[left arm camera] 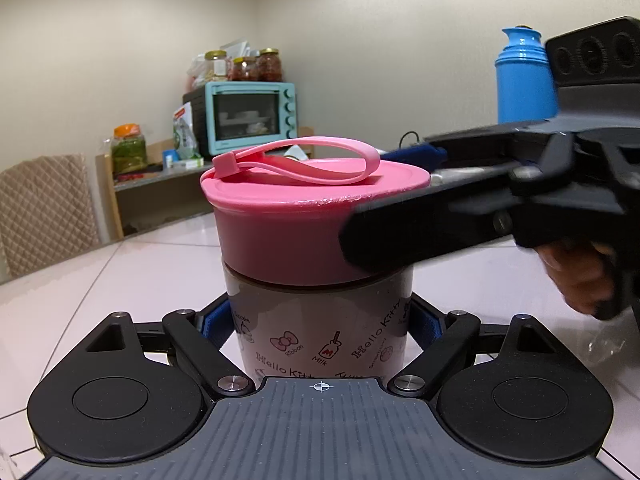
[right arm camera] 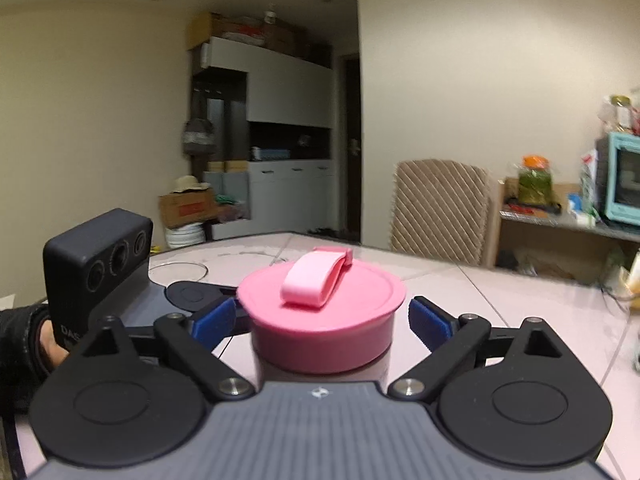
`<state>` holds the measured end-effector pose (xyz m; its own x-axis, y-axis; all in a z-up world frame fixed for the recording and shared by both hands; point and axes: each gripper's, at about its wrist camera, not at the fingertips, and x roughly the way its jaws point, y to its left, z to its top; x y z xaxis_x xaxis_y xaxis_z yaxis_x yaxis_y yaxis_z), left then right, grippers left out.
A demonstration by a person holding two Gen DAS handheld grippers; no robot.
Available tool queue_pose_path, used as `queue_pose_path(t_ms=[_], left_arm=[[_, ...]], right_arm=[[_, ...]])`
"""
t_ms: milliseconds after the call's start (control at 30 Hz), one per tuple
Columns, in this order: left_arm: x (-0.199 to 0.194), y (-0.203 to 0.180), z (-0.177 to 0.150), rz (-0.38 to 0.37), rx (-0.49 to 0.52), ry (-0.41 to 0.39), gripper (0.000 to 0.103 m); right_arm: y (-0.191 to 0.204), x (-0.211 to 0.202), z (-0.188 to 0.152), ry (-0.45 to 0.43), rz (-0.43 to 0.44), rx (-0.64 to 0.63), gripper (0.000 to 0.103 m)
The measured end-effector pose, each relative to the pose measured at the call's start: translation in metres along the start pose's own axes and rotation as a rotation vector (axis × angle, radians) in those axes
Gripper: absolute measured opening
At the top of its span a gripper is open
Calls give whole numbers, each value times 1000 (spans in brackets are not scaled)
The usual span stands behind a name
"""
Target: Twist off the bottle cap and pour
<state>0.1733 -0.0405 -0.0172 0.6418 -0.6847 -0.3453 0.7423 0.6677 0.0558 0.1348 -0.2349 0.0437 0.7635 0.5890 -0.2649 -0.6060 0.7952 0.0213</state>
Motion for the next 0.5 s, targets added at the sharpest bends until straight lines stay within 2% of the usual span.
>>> queue_pose_path(t_ms=[500], left_arm=[[0,0,0,0,0,0,90]], right_arm=[[22,19,-8,-17,-219,73,94]])
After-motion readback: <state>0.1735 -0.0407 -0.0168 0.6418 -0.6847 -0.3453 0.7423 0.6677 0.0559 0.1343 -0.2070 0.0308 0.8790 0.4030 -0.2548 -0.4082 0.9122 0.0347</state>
